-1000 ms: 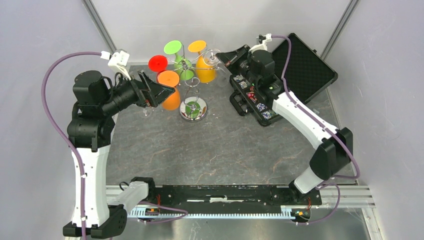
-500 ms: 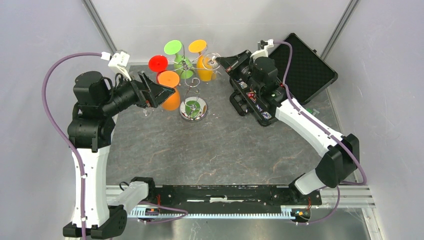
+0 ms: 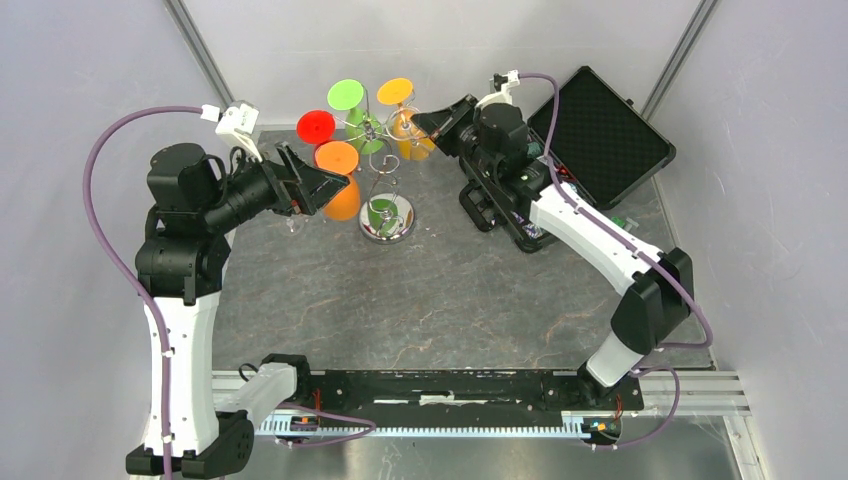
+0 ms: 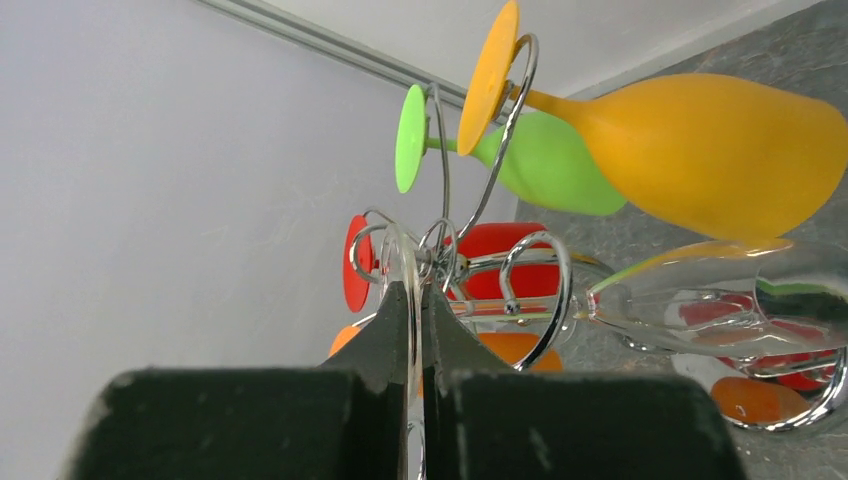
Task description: Take the wine glass off the wine glass rack
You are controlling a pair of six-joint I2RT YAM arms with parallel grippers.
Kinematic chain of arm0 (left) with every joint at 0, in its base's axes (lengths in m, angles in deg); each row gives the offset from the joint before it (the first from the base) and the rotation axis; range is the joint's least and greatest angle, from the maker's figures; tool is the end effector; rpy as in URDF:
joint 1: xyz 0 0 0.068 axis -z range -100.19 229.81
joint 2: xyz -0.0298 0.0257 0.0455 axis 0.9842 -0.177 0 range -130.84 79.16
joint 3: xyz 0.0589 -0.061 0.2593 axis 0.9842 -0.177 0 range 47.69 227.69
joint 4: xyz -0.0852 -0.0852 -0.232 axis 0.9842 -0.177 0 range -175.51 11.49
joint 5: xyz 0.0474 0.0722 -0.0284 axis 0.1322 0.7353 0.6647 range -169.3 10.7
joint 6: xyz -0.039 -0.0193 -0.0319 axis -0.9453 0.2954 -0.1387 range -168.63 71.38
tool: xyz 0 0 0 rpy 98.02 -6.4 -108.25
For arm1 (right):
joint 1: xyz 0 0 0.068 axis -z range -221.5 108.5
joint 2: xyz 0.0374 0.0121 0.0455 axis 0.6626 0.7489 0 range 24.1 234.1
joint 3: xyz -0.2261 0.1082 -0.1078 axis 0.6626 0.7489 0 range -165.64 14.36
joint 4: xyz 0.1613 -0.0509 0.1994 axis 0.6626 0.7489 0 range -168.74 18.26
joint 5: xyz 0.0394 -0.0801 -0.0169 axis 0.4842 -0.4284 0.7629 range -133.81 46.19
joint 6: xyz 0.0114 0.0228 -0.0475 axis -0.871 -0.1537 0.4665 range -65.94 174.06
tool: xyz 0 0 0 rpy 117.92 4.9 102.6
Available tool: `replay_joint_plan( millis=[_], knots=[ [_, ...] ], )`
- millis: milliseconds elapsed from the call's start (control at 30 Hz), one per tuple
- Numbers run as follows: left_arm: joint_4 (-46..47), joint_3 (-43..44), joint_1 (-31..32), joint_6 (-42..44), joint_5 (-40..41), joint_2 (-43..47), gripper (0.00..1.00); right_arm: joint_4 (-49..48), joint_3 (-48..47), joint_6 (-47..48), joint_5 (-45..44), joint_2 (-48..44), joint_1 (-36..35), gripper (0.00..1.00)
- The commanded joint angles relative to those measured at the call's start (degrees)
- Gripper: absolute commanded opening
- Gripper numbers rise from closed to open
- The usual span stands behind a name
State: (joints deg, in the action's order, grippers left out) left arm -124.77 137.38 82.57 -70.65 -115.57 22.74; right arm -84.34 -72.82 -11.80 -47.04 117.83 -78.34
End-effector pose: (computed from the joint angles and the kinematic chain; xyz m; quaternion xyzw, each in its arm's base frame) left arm 0.1449 -0.0281 0.4948 0.0666 0.7656 -0.3649 0.5256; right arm 0.3189 0.2363 0.4069 0.1977 0.6850 0.5349 0.4535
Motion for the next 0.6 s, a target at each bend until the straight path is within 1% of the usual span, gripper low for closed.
replay_joint_plan(
  millis=[0, 167, 400, 567],
  knots=[
    [0.95, 0.04, 0.34, 2.33, 0.07, 0.54, 1.0, 0.97, -6.0, 1.7, -4.38, 1.61, -0.07, 0.0],
    [1.0, 0.05, 0.39, 2.34, 0.02, 0.77, 1.0, 2.02, -9.14, 1.51, -6.62, 4.02, -0.08, 0.0],
    [1.0, -0.06, 0.39, 2.25, 0.06, 1.06, 1.0, 1.74, -9.96, 0.47, -9.94, 5.1, 0.62, 0.0],
    [0.99, -0.22, 0.48, 2.29, -0.29, 1.22, 1.0, 1.83, -10.47, 0.76, -10.78, 5.5, 1.75, 0.0]
  ],
)
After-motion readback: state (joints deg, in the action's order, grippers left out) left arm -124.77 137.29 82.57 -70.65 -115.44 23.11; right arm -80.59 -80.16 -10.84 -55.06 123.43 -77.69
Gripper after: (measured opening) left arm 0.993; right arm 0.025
